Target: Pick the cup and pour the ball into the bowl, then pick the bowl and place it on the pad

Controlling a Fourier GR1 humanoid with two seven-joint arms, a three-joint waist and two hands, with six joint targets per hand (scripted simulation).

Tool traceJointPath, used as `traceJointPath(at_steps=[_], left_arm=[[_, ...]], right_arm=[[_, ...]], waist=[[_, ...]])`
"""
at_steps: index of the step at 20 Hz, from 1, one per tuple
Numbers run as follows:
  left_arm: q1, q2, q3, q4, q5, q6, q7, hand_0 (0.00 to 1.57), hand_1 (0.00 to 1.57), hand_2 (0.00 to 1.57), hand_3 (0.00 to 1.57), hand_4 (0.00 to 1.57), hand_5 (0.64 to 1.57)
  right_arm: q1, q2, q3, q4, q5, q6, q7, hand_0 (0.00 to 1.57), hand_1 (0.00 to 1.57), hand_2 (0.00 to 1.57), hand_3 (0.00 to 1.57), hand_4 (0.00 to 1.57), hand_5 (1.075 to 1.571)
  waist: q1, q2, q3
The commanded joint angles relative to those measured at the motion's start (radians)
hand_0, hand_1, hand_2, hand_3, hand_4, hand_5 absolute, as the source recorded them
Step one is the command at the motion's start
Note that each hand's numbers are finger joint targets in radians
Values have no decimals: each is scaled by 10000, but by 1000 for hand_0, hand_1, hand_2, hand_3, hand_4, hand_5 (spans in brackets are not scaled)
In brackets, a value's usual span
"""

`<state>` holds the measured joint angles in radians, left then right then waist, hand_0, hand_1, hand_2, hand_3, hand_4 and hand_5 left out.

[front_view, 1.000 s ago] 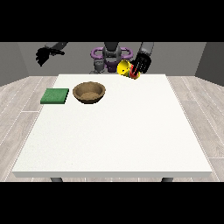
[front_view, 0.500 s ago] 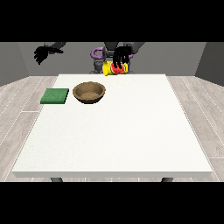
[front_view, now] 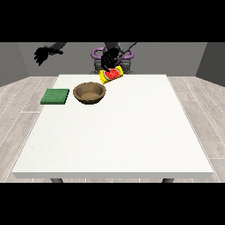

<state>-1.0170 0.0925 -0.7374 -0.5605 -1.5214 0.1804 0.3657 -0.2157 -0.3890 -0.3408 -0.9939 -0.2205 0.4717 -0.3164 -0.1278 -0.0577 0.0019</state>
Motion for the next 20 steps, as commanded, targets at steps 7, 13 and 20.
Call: traceJointPath(at_steps=[7, 13, 20], left_arm=[[-503, -183, -596, -140, -1614, -1342, -798, 1445, 1445, 1571, 1571, 1527, 1134], [669, -267, 3000, -1493, 1829, 665, 387, 1306, 1306, 1571, 1571, 1571, 1069], [2608, -899, 5965, -3284, 6445, 2958, -632, 558, 558, 0, 0, 891, 1502]], right_arm=[[-203, -54, -28, 148, -113, -126, 531, 0, 0, 0, 0, 0, 1571], [347, -72, -233, 117, -318, -137, 761, 0, 0, 0, 0, 0, 1568], [-14, 431, -262, -89, -370, -794, 751, 0, 0, 0, 0, 364, 1568]], waist=[[232, -41, -19], [873, -410, -114], [1601, 636, -250]])
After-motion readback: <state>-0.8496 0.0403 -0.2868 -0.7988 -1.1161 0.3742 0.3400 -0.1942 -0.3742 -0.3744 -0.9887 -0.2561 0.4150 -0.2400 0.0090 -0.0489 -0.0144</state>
